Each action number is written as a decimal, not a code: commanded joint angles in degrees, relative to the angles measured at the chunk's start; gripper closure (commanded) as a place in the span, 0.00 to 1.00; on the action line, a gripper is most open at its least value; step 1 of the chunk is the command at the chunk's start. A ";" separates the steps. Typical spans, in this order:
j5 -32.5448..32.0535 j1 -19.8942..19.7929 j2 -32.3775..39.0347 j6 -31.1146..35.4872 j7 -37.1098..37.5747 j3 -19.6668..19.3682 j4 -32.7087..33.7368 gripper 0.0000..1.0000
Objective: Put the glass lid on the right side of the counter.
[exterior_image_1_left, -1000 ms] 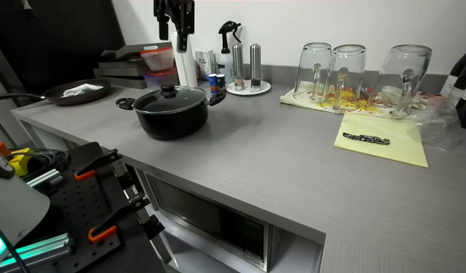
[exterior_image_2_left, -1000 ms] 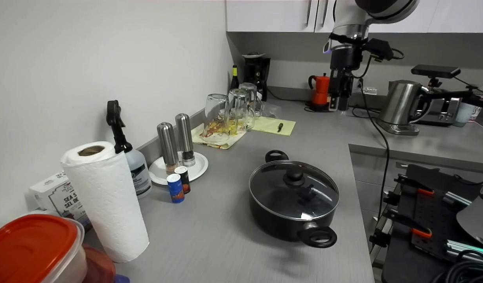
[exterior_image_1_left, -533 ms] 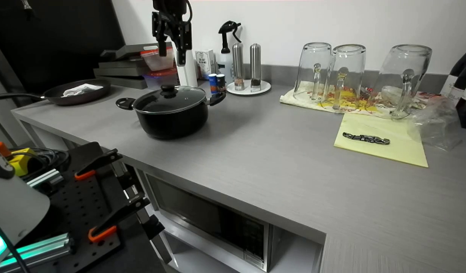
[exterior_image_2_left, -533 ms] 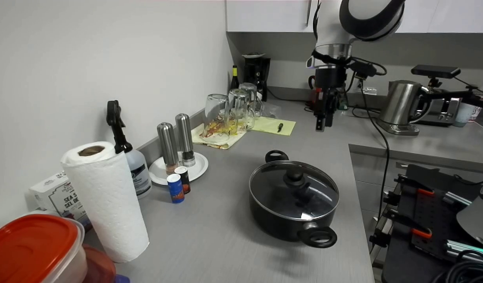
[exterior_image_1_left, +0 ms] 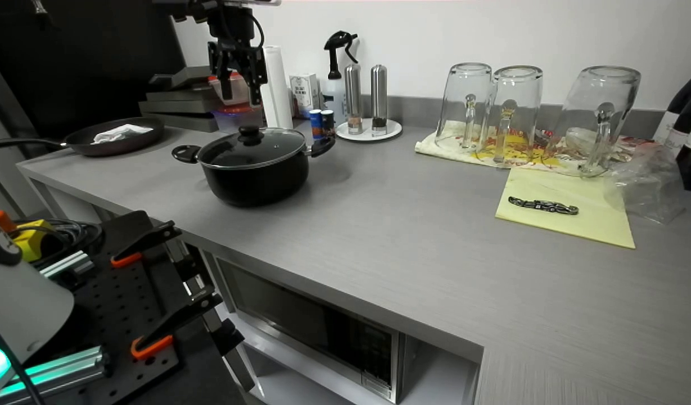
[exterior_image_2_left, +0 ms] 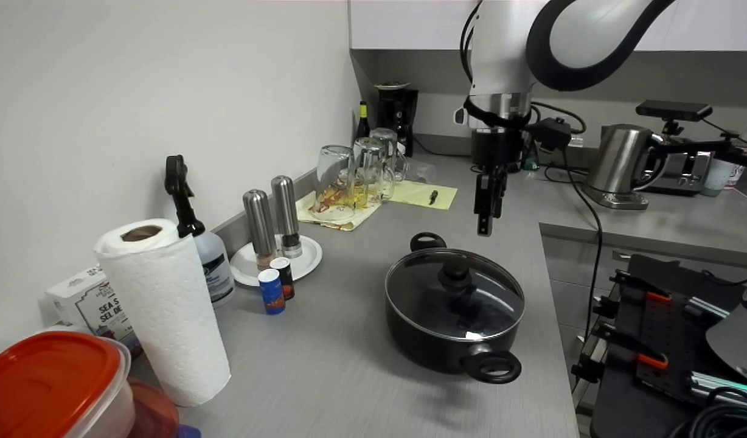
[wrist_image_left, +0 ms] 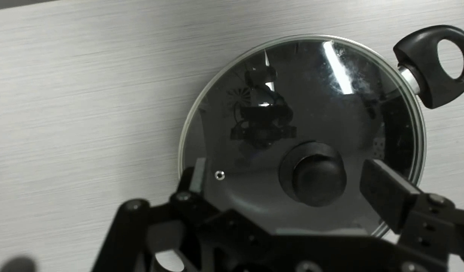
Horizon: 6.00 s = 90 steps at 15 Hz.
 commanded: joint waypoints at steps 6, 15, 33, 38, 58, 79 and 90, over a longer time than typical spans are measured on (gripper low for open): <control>-14.70 3.55 7.52 6.15 16.27 3.42 2.25 0.00; -21.16 6.08 15.47 10.05 22.63 1.29 6.61 0.00; -18.44 7.15 10.98 8.57 22.66 -0.35 6.66 0.74; -19.11 6.04 4.58 8.14 23.94 -0.18 5.64 0.74; -18.88 -11.20 2.49 7.56 27.84 -11.65 4.17 0.74; -15.35 -7.83 23.40 27.27 39.02 -18.20 0.23 0.74; -8.14 -6.58 25.54 29.27 36.07 -18.75 0.59 0.24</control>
